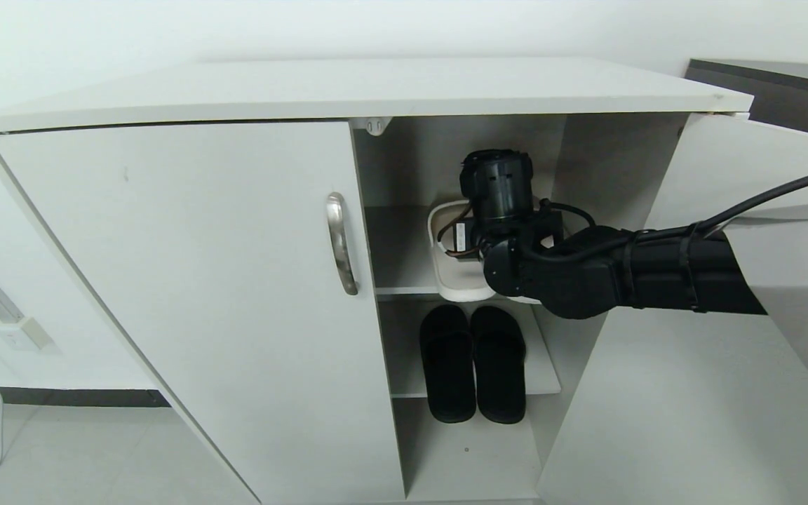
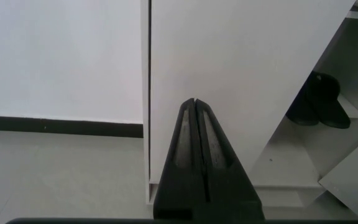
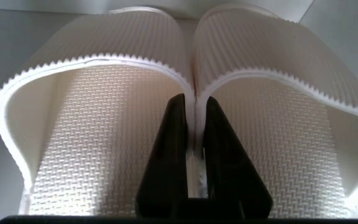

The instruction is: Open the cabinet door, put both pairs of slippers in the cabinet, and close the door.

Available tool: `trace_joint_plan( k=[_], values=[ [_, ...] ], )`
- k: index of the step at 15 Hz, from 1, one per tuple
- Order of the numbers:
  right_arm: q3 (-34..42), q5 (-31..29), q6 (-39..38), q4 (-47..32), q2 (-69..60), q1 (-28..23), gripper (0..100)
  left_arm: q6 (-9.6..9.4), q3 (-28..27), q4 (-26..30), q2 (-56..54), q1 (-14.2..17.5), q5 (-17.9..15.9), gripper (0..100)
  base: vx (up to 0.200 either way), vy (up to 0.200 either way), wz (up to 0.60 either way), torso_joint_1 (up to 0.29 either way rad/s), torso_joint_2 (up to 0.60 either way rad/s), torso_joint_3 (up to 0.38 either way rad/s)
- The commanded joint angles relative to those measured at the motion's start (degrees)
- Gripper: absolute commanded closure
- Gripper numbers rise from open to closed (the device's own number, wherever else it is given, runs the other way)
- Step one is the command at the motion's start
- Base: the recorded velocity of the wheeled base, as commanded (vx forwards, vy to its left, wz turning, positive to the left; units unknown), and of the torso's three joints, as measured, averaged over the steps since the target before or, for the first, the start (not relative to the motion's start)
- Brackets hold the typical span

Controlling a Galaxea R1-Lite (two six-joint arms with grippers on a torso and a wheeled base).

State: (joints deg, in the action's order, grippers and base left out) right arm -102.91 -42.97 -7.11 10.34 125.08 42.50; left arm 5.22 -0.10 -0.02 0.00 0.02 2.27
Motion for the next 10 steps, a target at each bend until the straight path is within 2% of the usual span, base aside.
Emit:
trace_joint_plan(
  k=[1, 4, 5, 10],
  values=[
    [-0.01, -0.01, -0.01, 0.03, 0.17, 0.04, 100, -0.03, 0.01, 0.02, 0.09, 0.06, 0.02, 100, 0.0, 0.0, 0.0, 0.0, 0.0, 0.0],
    [-0.01, 0.34, -0.01, 0.03, 0.17, -0.22, 100, 0.06, 0.01, 0.02, 0.0, 0.06, 0.11, 100, 0.0, 0.0, 0.0, 0.0, 0.0, 0.0],
    [-0.01, 0.34, -0.01, 0.03, 0.17, -0.22, 0, 0.06, 0.01, 0.02, 0.0, -0.02, 0.11, 100, 0.0, 0.0, 0.0, 0.0, 0.0, 0.0],
    [3.16, -0.01, -0.1, 0.12, -1.15, 0.39, 0, 0.23, 0.01, -0.06, 0.0, -0.02, 0.11, 100, 0.0, 0.0, 0.0, 0.0, 0.0, 0.0]
  ],
)
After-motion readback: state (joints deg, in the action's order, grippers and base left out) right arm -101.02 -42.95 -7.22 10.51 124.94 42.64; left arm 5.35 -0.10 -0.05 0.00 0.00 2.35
